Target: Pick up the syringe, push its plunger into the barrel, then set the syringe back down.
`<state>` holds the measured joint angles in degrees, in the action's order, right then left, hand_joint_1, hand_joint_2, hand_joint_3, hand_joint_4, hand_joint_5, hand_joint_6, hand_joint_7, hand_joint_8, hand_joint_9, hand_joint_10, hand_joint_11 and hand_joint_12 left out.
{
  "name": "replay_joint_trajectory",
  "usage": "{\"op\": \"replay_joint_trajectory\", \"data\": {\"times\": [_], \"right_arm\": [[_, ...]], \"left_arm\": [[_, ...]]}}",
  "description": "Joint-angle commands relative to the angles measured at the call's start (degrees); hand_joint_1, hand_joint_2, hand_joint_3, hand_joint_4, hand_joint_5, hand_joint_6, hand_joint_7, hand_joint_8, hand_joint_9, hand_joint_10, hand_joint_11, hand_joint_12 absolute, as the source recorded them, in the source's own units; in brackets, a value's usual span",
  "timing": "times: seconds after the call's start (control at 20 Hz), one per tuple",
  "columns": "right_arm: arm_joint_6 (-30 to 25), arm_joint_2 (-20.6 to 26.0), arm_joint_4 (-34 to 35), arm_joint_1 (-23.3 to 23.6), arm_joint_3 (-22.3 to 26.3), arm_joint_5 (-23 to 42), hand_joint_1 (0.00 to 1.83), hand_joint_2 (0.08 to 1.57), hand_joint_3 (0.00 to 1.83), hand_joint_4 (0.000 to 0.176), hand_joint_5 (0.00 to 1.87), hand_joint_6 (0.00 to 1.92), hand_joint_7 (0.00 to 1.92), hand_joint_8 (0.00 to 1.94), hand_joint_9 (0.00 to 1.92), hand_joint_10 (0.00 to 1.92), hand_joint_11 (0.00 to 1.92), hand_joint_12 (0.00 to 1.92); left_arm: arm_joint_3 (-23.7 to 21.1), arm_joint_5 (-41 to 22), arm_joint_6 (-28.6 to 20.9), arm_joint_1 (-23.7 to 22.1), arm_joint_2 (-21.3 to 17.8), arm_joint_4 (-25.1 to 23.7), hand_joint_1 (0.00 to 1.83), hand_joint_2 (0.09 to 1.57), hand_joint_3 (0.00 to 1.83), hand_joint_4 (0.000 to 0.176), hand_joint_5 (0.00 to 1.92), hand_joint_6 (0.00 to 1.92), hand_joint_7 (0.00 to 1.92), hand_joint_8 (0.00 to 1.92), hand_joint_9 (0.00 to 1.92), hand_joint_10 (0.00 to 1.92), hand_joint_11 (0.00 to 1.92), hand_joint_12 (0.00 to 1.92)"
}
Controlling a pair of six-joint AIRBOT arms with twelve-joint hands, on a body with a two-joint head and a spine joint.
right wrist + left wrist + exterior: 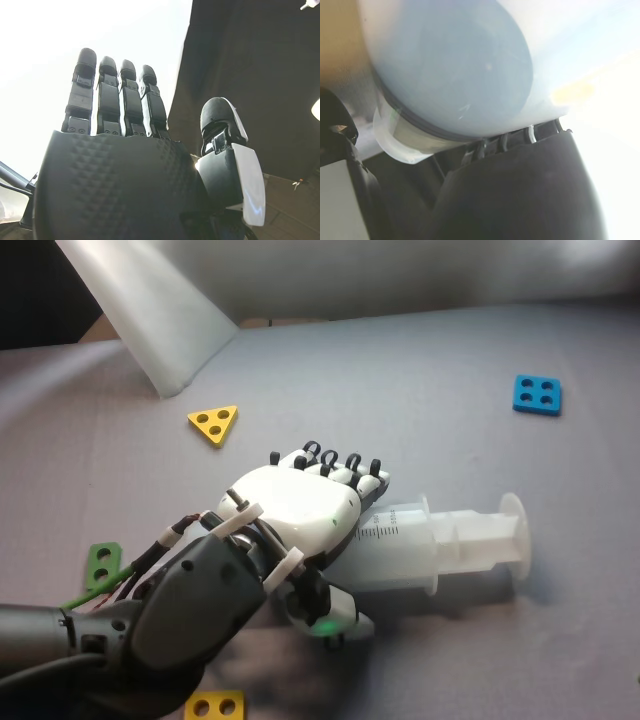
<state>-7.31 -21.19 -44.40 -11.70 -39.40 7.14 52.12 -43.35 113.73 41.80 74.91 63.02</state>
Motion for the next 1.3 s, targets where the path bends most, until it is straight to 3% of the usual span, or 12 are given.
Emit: {"op": "replay_joint_trajectory", "data": {"times": [0.0,0.05,0.1,0.15,0.2,0.25,0.35,0.7,0.9,1.25], "right_arm": [[-0.19,0.1,1.12,0.46,0.0,4.44,0.0,1.34,0.0,0.0,0.21,0.0,0.17,0.0,0.14,0.01,0.0,0.44],[-0.19,0.24,1.12,0.44,0.0,4.43,0.0,1.34,0.0,0.0,0.21,0.0,0.17,0.0,0.14,0.01,0.0,0.44],[-0.19,0.35,1.12,0.43,-0.01,4.43,0.0,1.34,0.0,0.0,0.22,0.01,0.18,0.0,0.14,0.01,0.0,0.44],[-0.19,0.43,1.12,0.42,-0.01,4.43,0.0,1.34,0.0,0.0,0.22,0.01,0.18,0.0,0.14,0.01,0.0,0.44],[-0.19,0.46,1.12,0.41,-0.01,4.43,0.0,1.34,0.0,0.0,0.24,0.01,0.2,0.01,0.16,0.01,0.0,0.49],[-0.19,0.47,1.12,0.38,0.01,4.43,0.0,1.34,0.0,0.0,0.23,0.0,0.19,0.0,0.14,0.0,0.0,0.41],[-0.19,0.49,1.12,0.38,0.01,4.43,0.0,1.34,0.0,0.0,0.24,0.0,0.19,0.0,0.14,0.0,0.0,0.39],[-0.6,0.55,1.14,0.27,0.02,3.71,0.0,1.35,0.0,0.0,0.27,0.01,0.21,0.0,0.17,0.01,0.0,0.46],[-1.16,1.01,17.88,0.13,0.02,-3.79,0.0,1.34,0.0,0.0,0.25,0.0,0.2,0.0,0.15,0.0,0.0,0.41],[-0.52,3.97,30.4,-0.48,3.94,-5.41,0.0,1.33,0.0,0.0,0.23,0.0,0.18,0.0,0.15,0.0,0.0,0.38]], "left_arm": [[0.14,-2.52,0.71,0.18,0.62,-2.55,1.02,1.07,0.01,0.0,0.32,0.02,0.36,0.02,0.35,0.04,0.0,0.98],[0.12,-2.65,0.71,0.18,0.61,-2.55,1.02,1.07,0.01,0.0,0.32,0.02,0.36,0.02,0.35,0.04,0.0,0.98],[0.11,-2.72,0.71,0.17,0.61,-2.51,1.05,1.18,0.02,0.0,0.48,0.07,0.58,0.1,0.56,0.15,0.05,1.15],[0.06,-2.92,0.71,0.16,0.61,-2.37,1.05,1.18,0.02,0.0,0.48,0.07,0.58,0.1,0.56,0.15,0.05,1.15],[0.03,-3.03,0.71,0.16,0.61,-2.37,1.29,1.28,0.0,0.0,0.57,1.27,0.69,1.5,0.6,1.51,0.35,1.46],[-0.01,-3.05,0.71,0.16,0.61,-2.37,1.3,1.31,0.0,0.0,0.65,1.35,0.54,1.71,0.57,1.69,0.43,1.52],[-0.17,-3.32,0.72,0.15,0.61,-2.37,1.29,1.34,0.0,0.0,0.64,1.34,0.5,1.8,0.49,1.78,0.38,1.64],[-0.79,-3.94,1.13,-0.67,0.52,-1.25,1.28,1.36,0.0,0.0,0.58,1.46,0.5,1.79,0.47,1.82,0.33,1.73],[-1.88,-4.67,1.33,-3.21,-0.76,0.52,1.28,1.37,0.0,0.0,0.58,1.45,0.49,1.83,0.42,1.86,0.29,1.78],[-3.7,-5.84,4.32,-9.83,-3.7,6.69,1.28,1.35,0.0,0.0,0.62,1.45,0.51,1.8,0.44,1.79,0.31,1.73]]}}
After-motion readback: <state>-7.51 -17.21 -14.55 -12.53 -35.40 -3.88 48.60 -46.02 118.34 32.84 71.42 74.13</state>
